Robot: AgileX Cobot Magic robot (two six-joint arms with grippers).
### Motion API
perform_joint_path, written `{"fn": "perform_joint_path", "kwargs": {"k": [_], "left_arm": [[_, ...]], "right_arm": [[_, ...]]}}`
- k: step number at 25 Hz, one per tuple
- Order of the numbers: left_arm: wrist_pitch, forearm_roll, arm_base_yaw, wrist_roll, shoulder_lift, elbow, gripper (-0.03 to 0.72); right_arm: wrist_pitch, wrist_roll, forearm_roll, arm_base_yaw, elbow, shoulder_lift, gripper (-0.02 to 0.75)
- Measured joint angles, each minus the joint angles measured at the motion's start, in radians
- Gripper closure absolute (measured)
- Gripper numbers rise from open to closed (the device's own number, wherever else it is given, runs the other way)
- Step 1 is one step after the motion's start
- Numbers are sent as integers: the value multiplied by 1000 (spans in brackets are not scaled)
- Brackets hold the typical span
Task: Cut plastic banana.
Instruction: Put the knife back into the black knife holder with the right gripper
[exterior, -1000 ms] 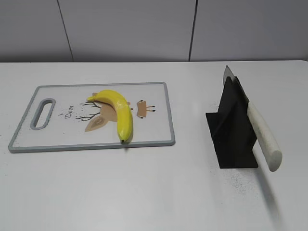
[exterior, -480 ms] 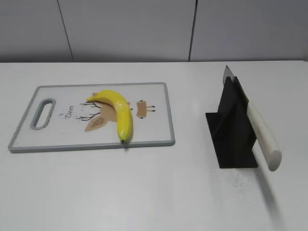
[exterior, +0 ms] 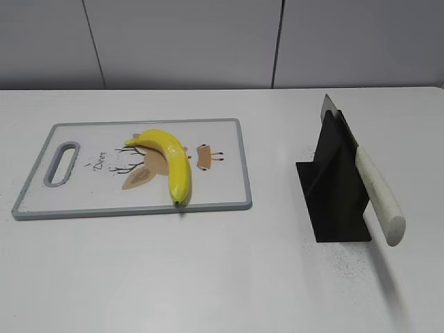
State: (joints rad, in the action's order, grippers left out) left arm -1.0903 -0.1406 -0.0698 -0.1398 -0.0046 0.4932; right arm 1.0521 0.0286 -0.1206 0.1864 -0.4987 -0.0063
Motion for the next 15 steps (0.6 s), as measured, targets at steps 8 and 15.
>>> {"fn": "perform_joint_path", "kwargs": {"k": [8, 15], "left_arm": [[0, 0, 0, 0, 0, 0, 124], [0, 0, 0, 0, 0, 0, 124]], "right_arm": [[0, 0, 0, -99, 0, 0, 232], [0, 0, -1, -100, 0, 0, 232]]}}
